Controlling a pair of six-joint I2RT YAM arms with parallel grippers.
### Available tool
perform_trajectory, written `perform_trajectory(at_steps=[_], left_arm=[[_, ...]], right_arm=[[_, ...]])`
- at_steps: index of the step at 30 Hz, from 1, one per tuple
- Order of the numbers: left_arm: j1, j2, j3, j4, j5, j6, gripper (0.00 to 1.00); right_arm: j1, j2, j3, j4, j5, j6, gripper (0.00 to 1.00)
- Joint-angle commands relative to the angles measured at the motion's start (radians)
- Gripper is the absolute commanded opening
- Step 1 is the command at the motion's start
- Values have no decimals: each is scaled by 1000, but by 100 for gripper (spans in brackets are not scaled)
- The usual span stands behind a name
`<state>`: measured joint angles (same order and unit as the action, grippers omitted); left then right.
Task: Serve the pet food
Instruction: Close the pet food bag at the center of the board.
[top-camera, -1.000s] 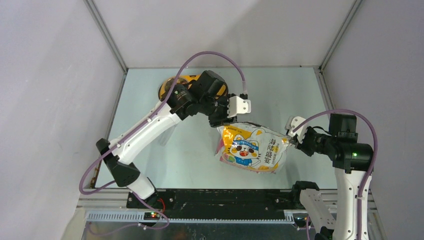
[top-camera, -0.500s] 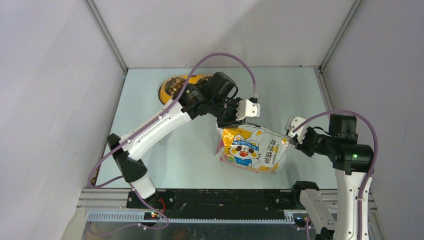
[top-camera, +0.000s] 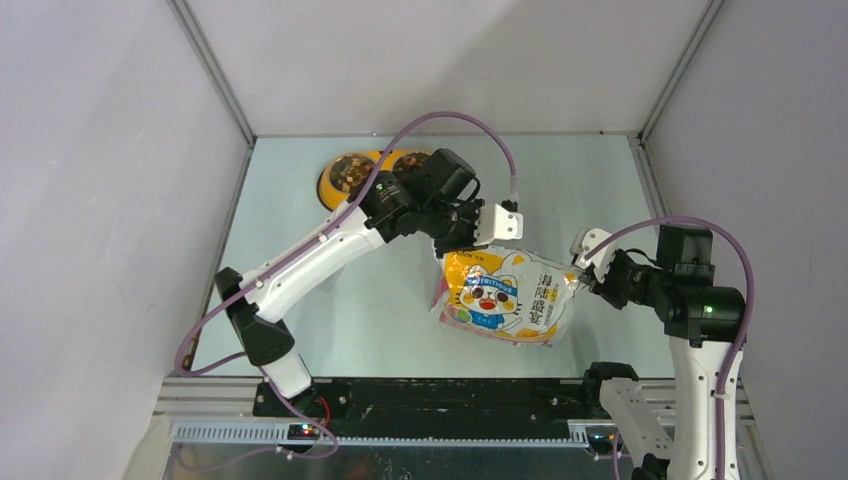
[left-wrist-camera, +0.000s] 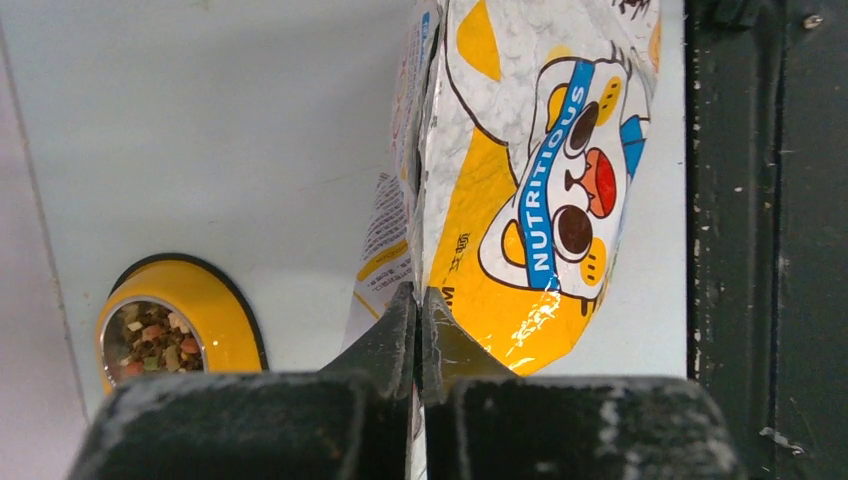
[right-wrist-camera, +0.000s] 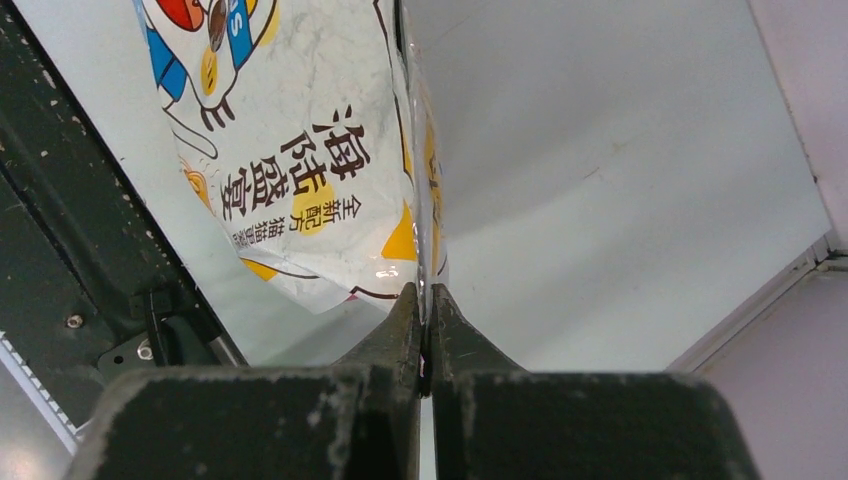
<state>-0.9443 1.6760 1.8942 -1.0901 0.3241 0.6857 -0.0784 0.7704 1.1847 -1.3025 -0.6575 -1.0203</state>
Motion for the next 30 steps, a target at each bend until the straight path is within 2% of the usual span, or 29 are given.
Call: perform_trajectory(at_steps=[1, 4, 11, 15, 16, 18, 19, 21, 25, 30], left_arm=[[4, -73, -31, 33, -189, -3, 0], [-6, -95, -63, 29, -253, 7, 0], [-34, -133, -150, 17, -288, 42, 0], [-37, -142, -174, 24, -288, 44, 0], [-37, -142, -176, 27, -287, 42, 0], [-39, -139, -175, 33, -282, 38, 0], [-42, -138, -175, 38, -282, 36, 0], [-45, -134, -172, 42, -281, 31, 0], [-47, -126, -166, 47, -276, 20, 0], [-47, -124, -158, 47, -263, 9, 0]], right_arm=[[-6, 17, 25, 124, 54, 31, 0], [-4, 55, 52, 144, 14, 83, 0], [-6, 217, 119, 127, 25, 210, 0], [-16, 233, 118, 119, 19, 227, 0], [-14, 229, 117, 120, 12, 224, 2], [-8, 198, 116, 122, -6, 202, 16], [4, 169, 115, 124, -13, 182, 28], [43, 118, 103, 147, -17, 167, 41], [186, 53, 62, 219, 93, 173, 52], [290, 45, 4, 328, 195, 194, 55]])
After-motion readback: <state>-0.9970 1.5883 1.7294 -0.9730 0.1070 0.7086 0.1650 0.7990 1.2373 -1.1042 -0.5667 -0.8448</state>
